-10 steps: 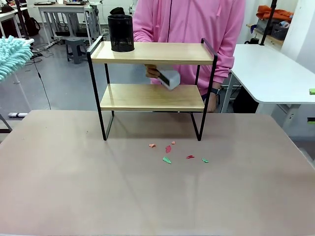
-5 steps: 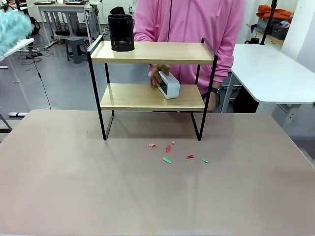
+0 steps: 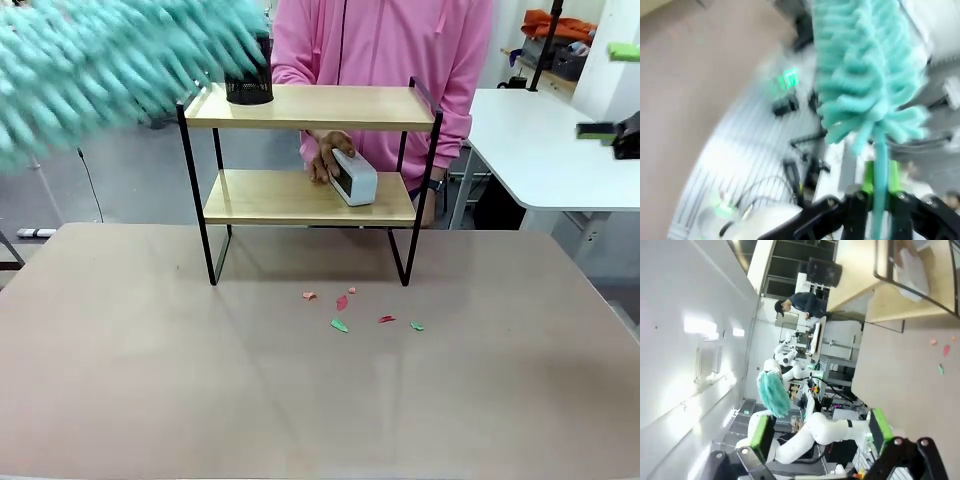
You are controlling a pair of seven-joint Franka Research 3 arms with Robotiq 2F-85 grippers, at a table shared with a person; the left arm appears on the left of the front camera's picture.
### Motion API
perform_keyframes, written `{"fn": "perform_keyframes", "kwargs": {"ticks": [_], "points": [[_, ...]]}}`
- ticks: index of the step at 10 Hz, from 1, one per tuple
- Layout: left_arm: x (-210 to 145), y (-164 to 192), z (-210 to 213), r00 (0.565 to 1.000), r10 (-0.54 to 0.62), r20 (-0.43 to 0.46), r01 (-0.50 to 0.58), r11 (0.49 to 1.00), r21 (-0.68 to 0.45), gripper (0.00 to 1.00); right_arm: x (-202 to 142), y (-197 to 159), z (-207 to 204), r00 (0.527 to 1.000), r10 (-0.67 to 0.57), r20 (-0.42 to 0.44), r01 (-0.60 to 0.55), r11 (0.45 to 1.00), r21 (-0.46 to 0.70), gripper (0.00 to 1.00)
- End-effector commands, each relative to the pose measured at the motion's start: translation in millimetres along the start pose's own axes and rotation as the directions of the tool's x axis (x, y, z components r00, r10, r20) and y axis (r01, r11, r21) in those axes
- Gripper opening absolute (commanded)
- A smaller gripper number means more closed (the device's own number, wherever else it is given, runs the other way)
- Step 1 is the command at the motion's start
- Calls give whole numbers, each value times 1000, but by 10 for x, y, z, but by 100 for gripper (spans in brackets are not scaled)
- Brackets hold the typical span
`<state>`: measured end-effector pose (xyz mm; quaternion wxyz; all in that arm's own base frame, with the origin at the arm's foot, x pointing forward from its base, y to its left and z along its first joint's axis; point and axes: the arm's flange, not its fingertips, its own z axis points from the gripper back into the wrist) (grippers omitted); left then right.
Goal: Clean the shelf.
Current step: Hand the Duster back to the human.
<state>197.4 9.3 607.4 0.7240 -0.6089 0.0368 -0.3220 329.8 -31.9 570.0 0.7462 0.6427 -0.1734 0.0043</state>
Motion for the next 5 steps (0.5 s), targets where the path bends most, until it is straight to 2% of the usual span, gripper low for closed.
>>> {"fn": "perform_keyframes", "kwargs": {"ticks": [1, 2, 3, 4, 5], "points": [[-97, 295, 240, 890, 60, -452, -13, 994, 106, 13, 43, 83, 80, 999, 10, 34, -11, 1000, 7, 100], [0, 0, 0, 1000, 0, 0, 0, 1000, 0, 13, 43, 83, 80, 999, 10, 34, -11, 1000, 7, 100], [0, 0, 0, 1000, 0, 0, 0, 1000, 0, 13, -2, -33, -1, 1000, -6, 1, 6, 1000, -2, 100], [108, 266, -151, 982, 45, -184, -43, 999, 15, 13, 5, -70, 2, 997, 7, -73, -4, 999, 41, 100], [205, 272, -326, 969, 35, -245, -37, 999, -4, 13, 8, -12, -213, 982, 38, -183, -28, 998, 61, 100]]}}
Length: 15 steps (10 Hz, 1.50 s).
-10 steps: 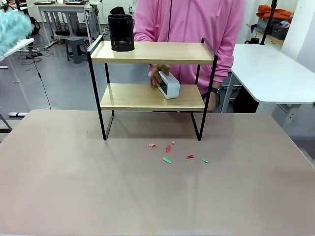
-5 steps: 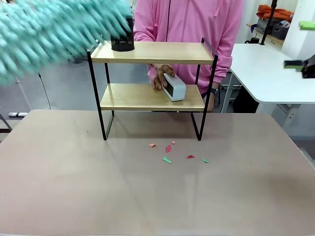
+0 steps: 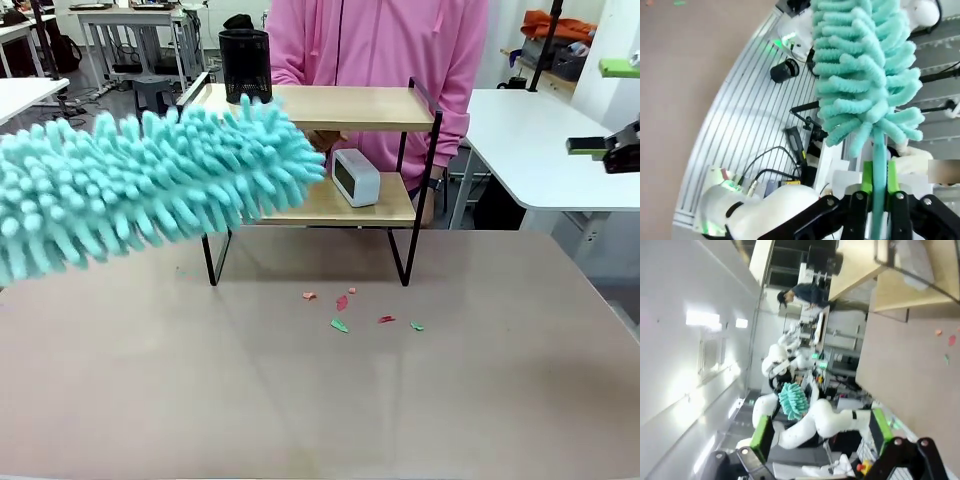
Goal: Clean the shelf.
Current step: Hand the Duster back to the human.
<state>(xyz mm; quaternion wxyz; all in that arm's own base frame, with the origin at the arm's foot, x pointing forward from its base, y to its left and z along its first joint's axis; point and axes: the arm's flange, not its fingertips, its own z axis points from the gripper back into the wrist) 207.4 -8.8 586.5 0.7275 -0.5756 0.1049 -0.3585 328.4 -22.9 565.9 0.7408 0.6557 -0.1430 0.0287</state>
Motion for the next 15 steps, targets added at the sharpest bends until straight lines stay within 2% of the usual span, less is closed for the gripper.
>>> {"fn": "perform_keyframes", "kwargs": {"ticks": [1, 3, 6, 9, 11, 12, 13, 14, 15], "points": [[300, 46, -315, 986, -18, -168, 14, 1000, -23, 13, 117, 35, -402, 978, 51, -204, -42, 998, 51, 100], [622, 55, -581, 962, -7, -272, 4, 1000, -10, 13, -1, -96, -1051, 913, 6, -409, 18, 998, 54, 100], [865, 166, -756, 935, 12, -354, -25, 999, -32, 13, -536, -281, -1698, 814, -43, -580, 75, 997, 32, 100], [955, 243, -781, 938, 13, -347, -39, 997, -68, 13, -1058, -183, -2022, 663, 30, -748, 120, 982, 146, 100], [959, 291, -773, 939, 11, -343, -50, 993, -105, 13, -1355, -188, -2153, 589, 61, -806, 159, 969, 190, 100], [963, 300, -781, 942, 8, -336, -49, 992, -113, 13, -1434, -202, -2219, 584, 61, -809, 138, 975, 173, 100], [956, 284, -799, 941, -2, -338, -42, 992, -123, 13, -1468, -220, -2275, 610, 57, -790, 103, 983, 151, 100], [951, 258, -831, 939, -13, -344, -37, 990, -137, 13, -1455, -239, -2321, 672, 46, -739, 90, 986, 142, 100], [943, 239, -889, 931, -17, -364, -36, 990, -139, 13, -1421, -263, -2355, 761, 47, -647, 51, 990, 131, 100]]}}
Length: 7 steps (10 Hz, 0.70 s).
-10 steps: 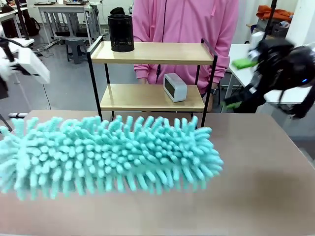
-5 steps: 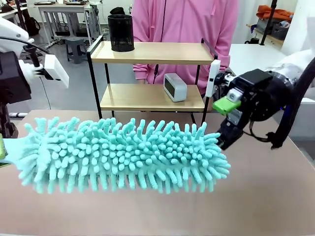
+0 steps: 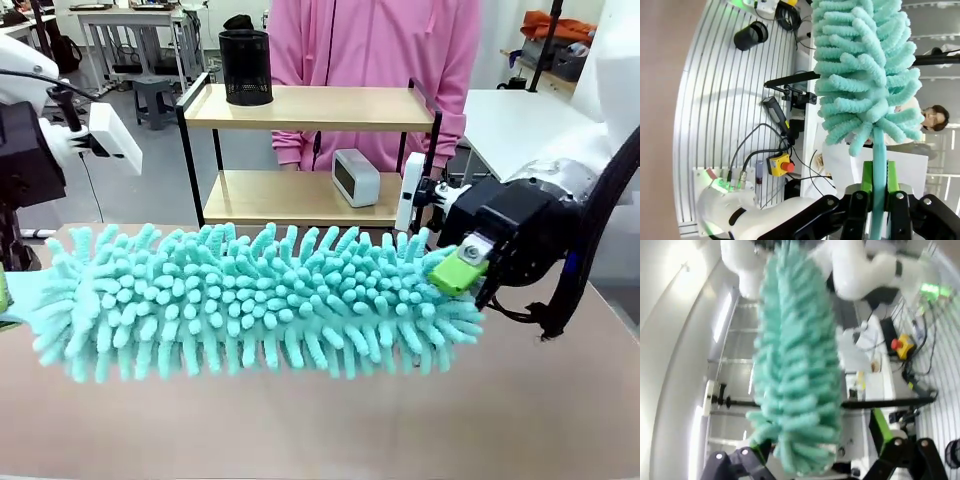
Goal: Clean the shelf.
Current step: Hand the Duster back to the human.
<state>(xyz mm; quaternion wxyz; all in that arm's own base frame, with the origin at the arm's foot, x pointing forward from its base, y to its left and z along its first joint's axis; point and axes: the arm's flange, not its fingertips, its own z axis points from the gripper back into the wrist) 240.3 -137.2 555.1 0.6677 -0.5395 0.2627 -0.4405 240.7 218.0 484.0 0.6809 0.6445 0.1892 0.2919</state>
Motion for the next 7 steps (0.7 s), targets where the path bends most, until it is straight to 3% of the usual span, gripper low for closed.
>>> {"fn": "perform_keyframes", "kwargs": {"ticks": [1, 7], "points": [[-24, -75, -42, 1000, -19, -9, 19, 1000, -21, 13, 36, 1, -50, 979, 41, 197, -40, 999, -11, 100], [100, 47, -1, 999, 21, 42, -21, 1000, -13, 13, -56, 125, -67, 990, 42, 136, -43, 999, 8, 100]]}}
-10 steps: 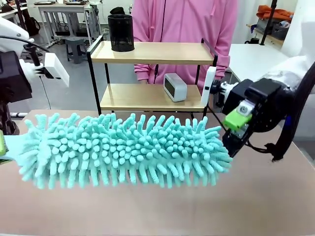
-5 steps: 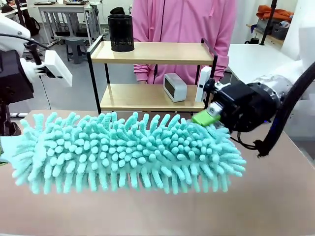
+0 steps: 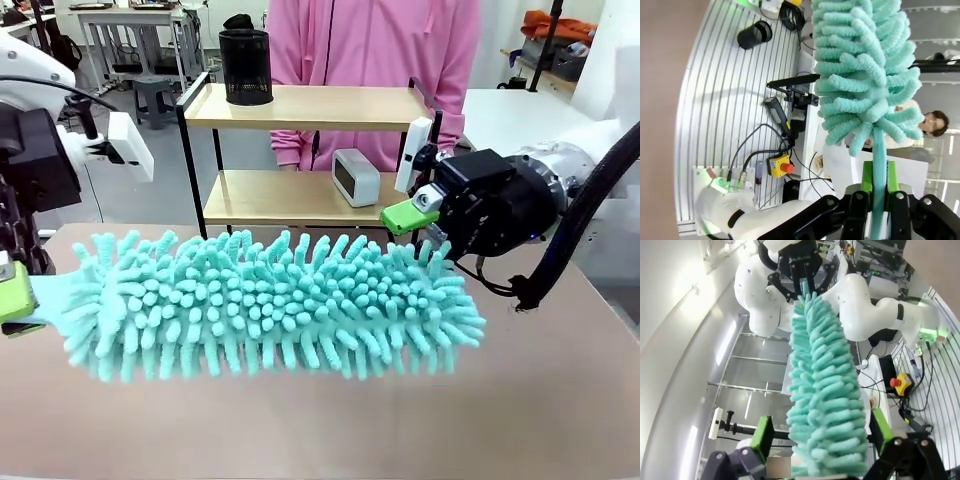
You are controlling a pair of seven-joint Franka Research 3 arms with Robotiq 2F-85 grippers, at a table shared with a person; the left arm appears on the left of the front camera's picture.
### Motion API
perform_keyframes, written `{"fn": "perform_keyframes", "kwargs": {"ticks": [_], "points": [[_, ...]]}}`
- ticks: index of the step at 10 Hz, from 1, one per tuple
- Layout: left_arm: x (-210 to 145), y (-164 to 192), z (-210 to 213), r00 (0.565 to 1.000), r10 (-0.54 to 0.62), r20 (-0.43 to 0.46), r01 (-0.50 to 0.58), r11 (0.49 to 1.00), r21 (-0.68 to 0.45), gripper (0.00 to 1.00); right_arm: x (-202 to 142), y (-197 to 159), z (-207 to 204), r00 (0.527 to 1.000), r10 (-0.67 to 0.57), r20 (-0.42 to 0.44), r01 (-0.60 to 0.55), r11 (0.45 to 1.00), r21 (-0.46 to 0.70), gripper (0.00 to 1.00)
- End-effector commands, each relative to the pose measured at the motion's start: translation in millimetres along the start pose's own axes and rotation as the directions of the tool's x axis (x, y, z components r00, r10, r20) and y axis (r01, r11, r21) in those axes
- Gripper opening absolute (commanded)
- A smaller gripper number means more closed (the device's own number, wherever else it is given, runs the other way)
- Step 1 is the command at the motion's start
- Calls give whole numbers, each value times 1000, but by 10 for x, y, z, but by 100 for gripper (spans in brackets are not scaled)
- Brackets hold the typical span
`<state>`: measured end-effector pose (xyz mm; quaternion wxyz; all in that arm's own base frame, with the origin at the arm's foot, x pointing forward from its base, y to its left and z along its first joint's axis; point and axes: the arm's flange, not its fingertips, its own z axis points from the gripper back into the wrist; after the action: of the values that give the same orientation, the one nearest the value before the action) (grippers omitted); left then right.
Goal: Clean the shelf.
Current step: Hand the Duster back to the human.
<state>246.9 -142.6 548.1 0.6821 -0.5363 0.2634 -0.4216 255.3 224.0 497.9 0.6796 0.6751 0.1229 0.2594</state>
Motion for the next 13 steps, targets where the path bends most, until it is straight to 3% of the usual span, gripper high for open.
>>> {"fn": "perform_keyframes", "kwargs": {"ticks": [1, 7, 8, 9, 10, 11, 13], "points": [[53, -31, 1, 999, -23, 32, 24, 1000, -21, 13, -248, 35, -107, 1000, -4, -27, 4, 1000, -17, 100], [63, -8, 31, 1000, -15, 26, 16, 998, -55, 13, -239, -19, -97, 999, -9, -46, 8, 1000, -21, 100], [73, 0, 32, 999, -14, 30, 15, 998, -56, 13, -246, -17, -89, 999, -4, -52, 3, 1000, -22, 83], [71, 0, 41, 999, -16, 32, 18, 998, -55, 13, -249, -14, -88, 998, 1, -62, -3, 1000, -25, 41], [71, -6, 41, 999, -18, 43, 20, 999, -51, 13, -265, -8, -87, 997, 1, -71, -3, 1000, -26, 24], [72, -8, 60, 998, -18, 53, 21, 998, -52, 13, -268, -5, -89, 997, -3, -83, 1, 1000, -27, 0], [89, 4, 92, 997, -10, 77, 13, 999, -46, 13, -265, -1, -88, 996, -11, -93, 10, 1000, -18, 0]]}}
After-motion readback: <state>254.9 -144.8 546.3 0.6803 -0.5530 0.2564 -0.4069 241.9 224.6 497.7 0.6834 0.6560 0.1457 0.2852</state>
